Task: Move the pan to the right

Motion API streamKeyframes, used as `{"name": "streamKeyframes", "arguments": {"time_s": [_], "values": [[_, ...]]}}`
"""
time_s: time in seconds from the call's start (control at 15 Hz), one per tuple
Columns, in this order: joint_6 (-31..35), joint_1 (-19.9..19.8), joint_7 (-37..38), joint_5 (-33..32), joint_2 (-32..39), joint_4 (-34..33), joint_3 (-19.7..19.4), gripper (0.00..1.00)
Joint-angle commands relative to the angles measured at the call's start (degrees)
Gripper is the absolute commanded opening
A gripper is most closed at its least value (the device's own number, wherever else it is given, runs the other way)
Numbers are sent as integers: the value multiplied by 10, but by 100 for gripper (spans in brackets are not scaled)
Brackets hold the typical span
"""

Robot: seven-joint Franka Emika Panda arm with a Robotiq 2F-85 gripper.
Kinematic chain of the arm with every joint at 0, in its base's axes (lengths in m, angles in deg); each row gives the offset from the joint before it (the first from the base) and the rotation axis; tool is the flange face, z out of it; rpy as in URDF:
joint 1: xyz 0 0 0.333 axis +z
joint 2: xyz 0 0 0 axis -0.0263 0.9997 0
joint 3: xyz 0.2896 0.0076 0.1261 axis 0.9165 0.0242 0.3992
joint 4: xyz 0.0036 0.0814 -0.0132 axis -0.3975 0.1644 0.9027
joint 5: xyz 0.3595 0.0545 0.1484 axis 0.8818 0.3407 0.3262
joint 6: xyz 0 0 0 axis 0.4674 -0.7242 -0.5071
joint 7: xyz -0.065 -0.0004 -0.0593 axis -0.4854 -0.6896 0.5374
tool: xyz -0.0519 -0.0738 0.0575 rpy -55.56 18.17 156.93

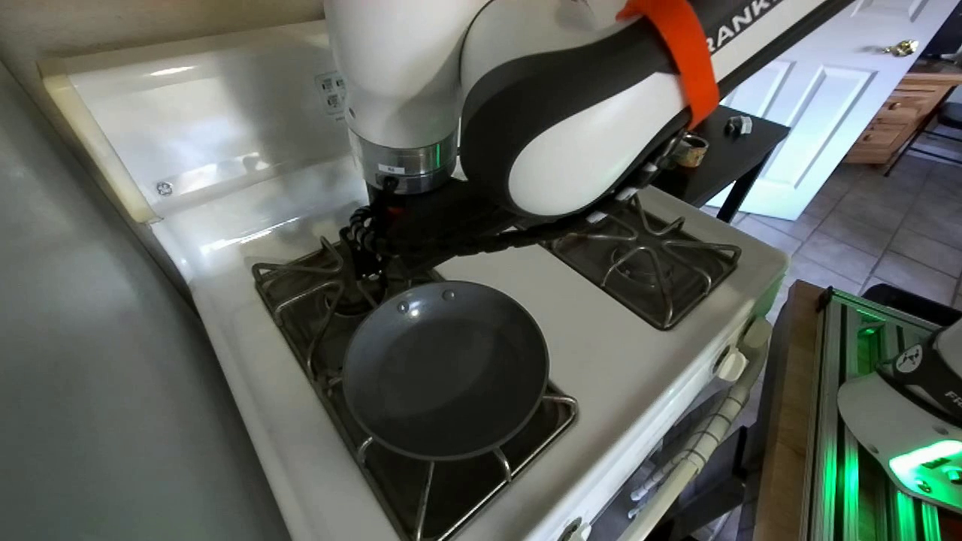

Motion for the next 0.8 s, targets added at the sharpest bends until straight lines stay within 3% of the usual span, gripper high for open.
{"name": "streamKeyframes", "arguments": {"time_s": [0.0, 0.2, 0.27, 0.53, 0.73], "values": [[-15, 21, 38, 14, 11, -11, -12, 92], [-17, 25, 40, 23, 12, -10, -13, 84], [-19, 27, 44, 25, 14, -11, -14, 76], [-24, 30, 52, 30, 17, -13, -15, 73], [-26, 31, 56, 30, 18, -14, -17, 62]]}}
